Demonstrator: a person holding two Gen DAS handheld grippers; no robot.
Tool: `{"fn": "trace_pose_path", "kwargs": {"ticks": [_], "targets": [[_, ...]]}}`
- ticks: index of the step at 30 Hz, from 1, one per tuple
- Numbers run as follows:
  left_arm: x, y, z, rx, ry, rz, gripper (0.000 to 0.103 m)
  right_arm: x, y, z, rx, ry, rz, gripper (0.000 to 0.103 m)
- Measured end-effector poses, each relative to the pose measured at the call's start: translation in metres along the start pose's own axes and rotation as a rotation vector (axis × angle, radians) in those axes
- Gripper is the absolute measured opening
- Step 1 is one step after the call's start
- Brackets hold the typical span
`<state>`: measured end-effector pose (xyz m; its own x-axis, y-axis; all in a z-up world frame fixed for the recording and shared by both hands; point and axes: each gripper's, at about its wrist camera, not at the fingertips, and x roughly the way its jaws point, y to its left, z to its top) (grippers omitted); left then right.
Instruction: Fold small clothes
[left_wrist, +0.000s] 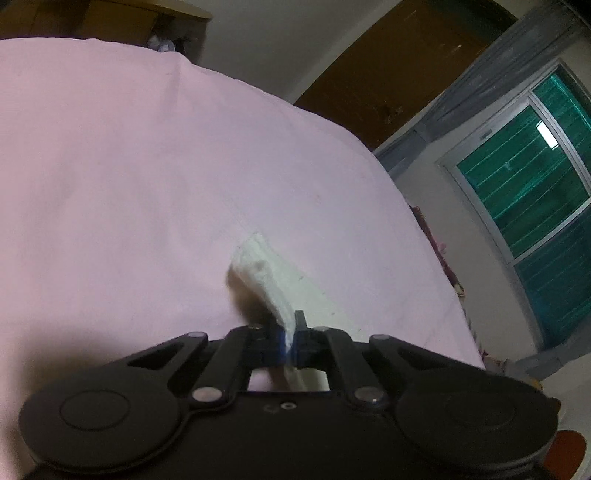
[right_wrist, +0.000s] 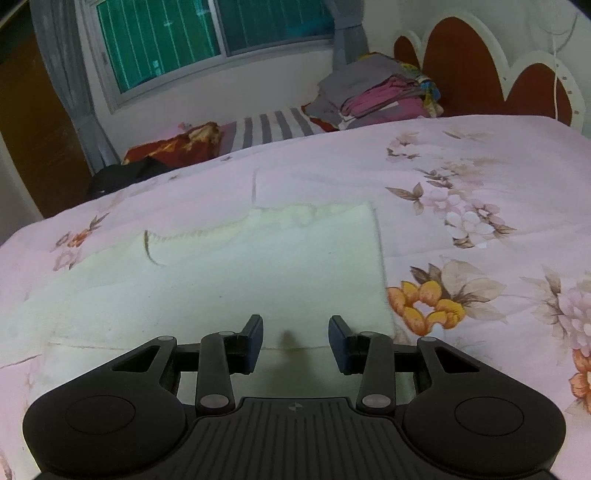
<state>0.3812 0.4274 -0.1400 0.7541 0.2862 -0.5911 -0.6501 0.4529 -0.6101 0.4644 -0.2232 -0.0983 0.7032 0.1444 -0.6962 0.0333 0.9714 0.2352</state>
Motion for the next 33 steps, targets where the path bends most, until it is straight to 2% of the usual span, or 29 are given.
{"fn": "trace_pose_path", "kwargs": {"ticks": [3, 5, 8, 14, 20, 24, 27, 29, 30, 31, 32, 33], "targets": [[-0.010, -0.029, -0.010, 0.095, -0.028, -0.035, 0.004, -0.002, -0.005, 0.001, 0.012, -0.006, -0.004, 0.040], [-0.012, -0.050, -0.018, 0.129, -0.014, -0.084, 0.004, -0.002, -0.009, 0.002, 0.023, -0.010, -0.011, 0.040], [-0.017, -0.095, -0.047, 0.233, 0.032, -0.160, 0.004, -0.002, -0.014, 0.003, 0.037, -0.011, -0.023, 0.040], [-0.024, -0.196, -0.127, 0.432, 0.150, -0.323, 0.004, -0.003, -0.022, 0.003, 0.058, -0.014, -0.015, 0.040], [-0.011, -0.288, -0.215, 0.700, 0.297, -0.428, 0.004, -0.009, -0.033, 0.006, 0.084, -0.028, -0.003, 0.040], [-0.017, -0.324, -0.285, 0.873, 0.372, -0.460, 0.004, -0.015, -0.049, 0.006, 0.114, -0.039, -0.006, 0.040], [-0.026, -0.330, -0.329, 0.938, 0.422, -0.471, 0.004, -0.022, -0.057, 0.006, 0.100, -0.058, -0.041, 0.040], [-0.028, -0.338, -0.348, 0.982, 0.443, -0.477, 0.004, -0.026, -0.064, 0.006, 0.121, -0.062, -0.033, 0.040], [-0.028, -0.338, -0.359, 0.998, 0.465, -0.486, 0.006, -0.028, -0.066, 0.006, 0.129, -0.063, -0.029, 0.040], [-0.029, -0.337, -0.369, 1.011, 0.493, -0.497, 0.013, -0.030, -0.068, 0.006, 0.136, -0.065, -0.029, 0.040], [-0.027, -0.341, -0.381, 1.036, 0.533, -0.500, 0.020, -0.031, -0.071, 0.006, 0.147, -0.065, -0.023, 0.041], [-0.022, -0.337, -0.387, 1.061, 0.558, -0.497, 0.032, -0.032, -0.074, 0.007, 0.161, -0.061, -0.010, 0.041]]}}
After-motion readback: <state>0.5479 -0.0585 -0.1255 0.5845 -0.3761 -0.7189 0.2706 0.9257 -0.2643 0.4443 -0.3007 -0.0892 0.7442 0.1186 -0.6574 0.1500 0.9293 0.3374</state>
